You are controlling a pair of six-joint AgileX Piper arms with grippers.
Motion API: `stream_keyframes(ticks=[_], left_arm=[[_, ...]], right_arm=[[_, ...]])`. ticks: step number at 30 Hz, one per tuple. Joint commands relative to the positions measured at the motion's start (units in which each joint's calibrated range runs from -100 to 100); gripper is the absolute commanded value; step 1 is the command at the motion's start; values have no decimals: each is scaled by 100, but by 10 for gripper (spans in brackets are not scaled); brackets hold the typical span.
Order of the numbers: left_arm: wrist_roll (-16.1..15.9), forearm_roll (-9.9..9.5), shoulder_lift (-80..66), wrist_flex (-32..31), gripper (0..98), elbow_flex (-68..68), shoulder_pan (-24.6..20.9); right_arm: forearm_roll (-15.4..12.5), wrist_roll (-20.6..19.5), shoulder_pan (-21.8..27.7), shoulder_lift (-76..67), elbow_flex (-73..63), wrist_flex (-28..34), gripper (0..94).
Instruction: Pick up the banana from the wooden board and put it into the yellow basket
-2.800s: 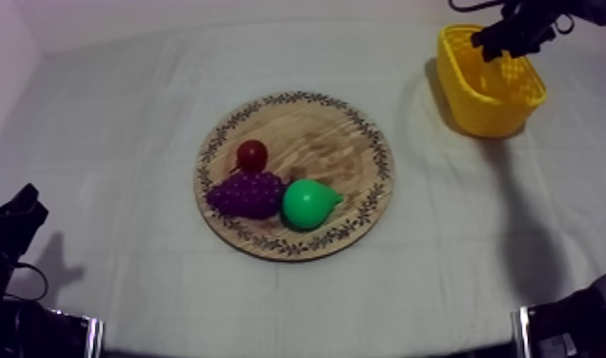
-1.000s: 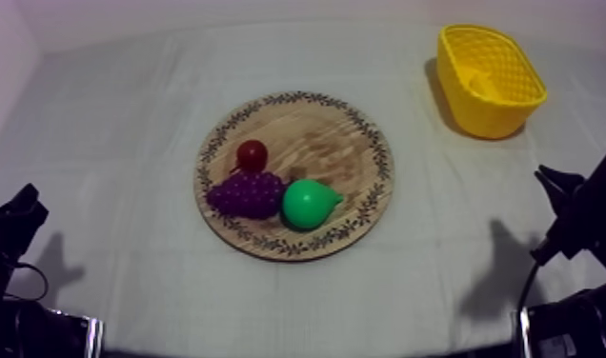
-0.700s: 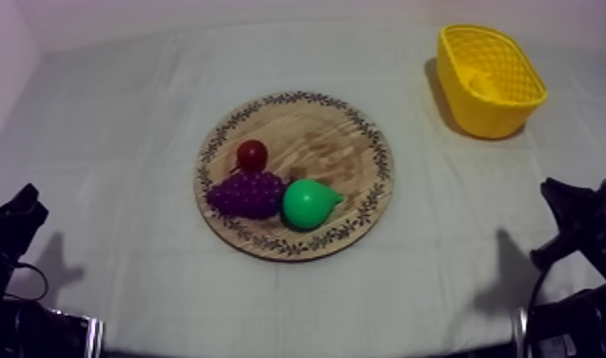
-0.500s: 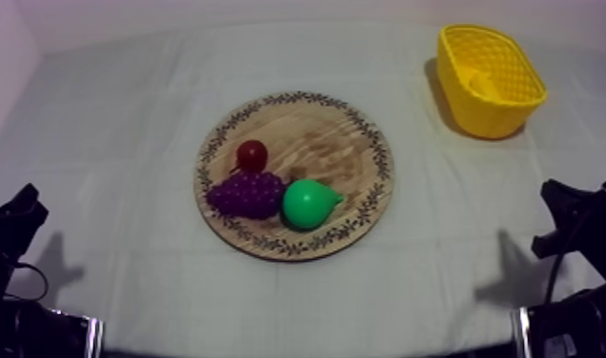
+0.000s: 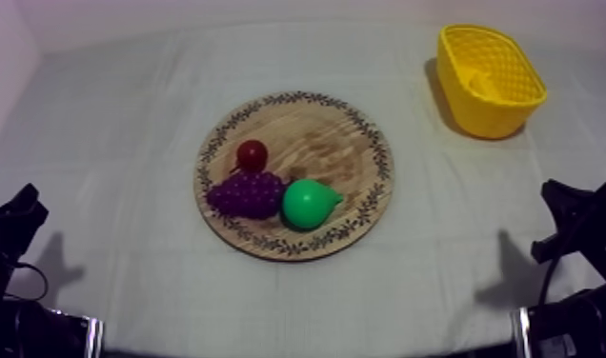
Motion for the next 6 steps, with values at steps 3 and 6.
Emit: stream_keyframes(ticks=[3, 6], left_arm=[[0, 3, -5, 0, 1, -1, 2], [0, 3, -5, 0, 1, -1, 2]], right_arm=[[1, 112, 2, -2, -1, 2, 4], [1, 113, 2, -2, -1, 2, 4]])
